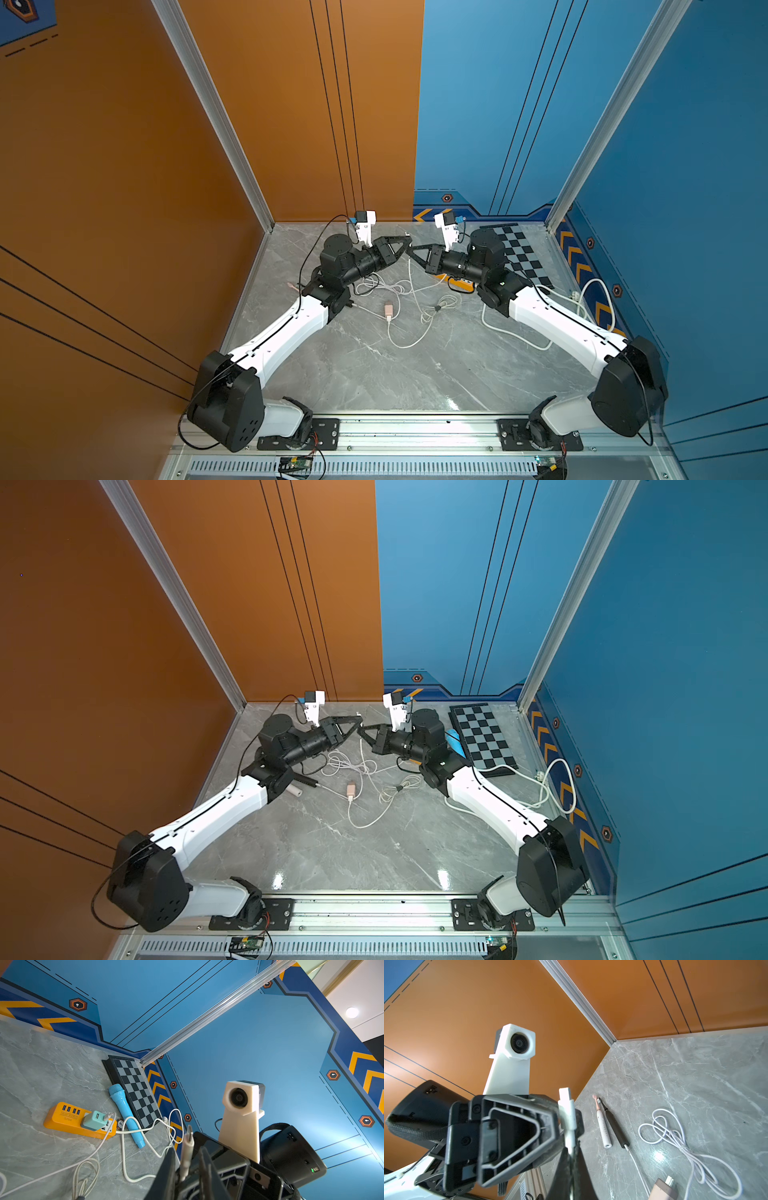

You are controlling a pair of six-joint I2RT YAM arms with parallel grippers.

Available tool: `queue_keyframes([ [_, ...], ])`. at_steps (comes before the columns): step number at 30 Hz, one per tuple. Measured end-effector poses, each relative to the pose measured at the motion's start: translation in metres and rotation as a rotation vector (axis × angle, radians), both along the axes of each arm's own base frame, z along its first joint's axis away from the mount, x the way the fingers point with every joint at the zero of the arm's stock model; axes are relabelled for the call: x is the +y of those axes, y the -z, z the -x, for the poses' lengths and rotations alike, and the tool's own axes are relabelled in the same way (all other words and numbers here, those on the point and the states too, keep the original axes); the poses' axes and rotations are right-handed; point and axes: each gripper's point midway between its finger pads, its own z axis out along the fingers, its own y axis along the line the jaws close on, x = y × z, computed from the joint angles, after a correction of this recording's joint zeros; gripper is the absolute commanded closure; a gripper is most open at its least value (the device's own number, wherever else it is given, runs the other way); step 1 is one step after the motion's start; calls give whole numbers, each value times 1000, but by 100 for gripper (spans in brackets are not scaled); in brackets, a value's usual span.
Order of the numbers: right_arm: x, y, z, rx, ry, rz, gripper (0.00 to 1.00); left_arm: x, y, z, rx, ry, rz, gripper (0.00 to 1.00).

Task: Charge the electric toothbrush
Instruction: Pick up the charging cable from the center of the board.

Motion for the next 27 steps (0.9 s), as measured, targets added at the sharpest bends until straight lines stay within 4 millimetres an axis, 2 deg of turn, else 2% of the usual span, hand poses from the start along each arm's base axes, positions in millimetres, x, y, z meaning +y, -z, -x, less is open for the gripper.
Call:
queue_keyframes([
  [4, -9, 26, 2, -65, -6, 183, 100, 9, 10, -6, 7, -35, -156, 62],
  [9, -18, 43, 12, -110, -62, 322, 100, 21, -12, -6, -33, -5, -197, 63],
  [13, -20, 39, 18, -136, -89, 348, 100, 13, -18, -3, -32, 71, -177, 62],
  [19, -20, 27, 18, -168, -92, 345, 100, -7, 11, -3, 56, 164, -179, 62],
  [22, -20, 27, 18, -168, -92, 346, 100, -13, 22, -3, 99, 189, -180, 70],
  [27, -21, 28, 19, -163, -93, 348, 100, -19, 19, 1, 111, 215, -169, 92],
])
